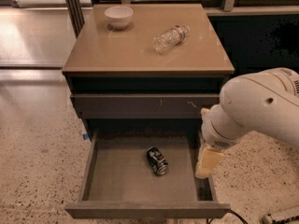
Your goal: Pick pepsi can from middle drawer and place on counter
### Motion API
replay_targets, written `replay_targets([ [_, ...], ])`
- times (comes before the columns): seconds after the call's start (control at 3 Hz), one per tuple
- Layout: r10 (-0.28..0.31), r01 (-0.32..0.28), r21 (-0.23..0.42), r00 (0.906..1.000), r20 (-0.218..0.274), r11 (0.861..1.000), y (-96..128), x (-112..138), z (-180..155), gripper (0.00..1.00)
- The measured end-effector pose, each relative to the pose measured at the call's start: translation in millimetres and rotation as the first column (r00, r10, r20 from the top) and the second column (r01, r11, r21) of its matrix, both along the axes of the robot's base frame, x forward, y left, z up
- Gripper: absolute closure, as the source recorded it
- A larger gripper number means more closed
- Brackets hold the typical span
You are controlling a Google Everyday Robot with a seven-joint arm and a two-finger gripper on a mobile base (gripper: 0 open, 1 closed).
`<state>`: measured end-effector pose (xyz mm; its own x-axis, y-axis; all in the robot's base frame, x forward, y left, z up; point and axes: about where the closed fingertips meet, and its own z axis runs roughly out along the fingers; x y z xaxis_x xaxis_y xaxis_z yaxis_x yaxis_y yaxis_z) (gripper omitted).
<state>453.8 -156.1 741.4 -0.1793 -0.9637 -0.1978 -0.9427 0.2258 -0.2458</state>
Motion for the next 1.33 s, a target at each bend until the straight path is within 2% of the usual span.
replay_targets([
  [0.33, 0.029, -0.029, 0.036, 0.9992, 0.026, 0.999, 24, 32, -41, 0.0],
  [0.67, 0.04, -0.042, 0.06, 0.9986, 0.034, 0.997, 37, 51, -71, 0.0],
  [1.33, 0.014, -0.014, 0.09, 0.9999, 0.005, 0.996, 43, 62, -122, 0.0],
])
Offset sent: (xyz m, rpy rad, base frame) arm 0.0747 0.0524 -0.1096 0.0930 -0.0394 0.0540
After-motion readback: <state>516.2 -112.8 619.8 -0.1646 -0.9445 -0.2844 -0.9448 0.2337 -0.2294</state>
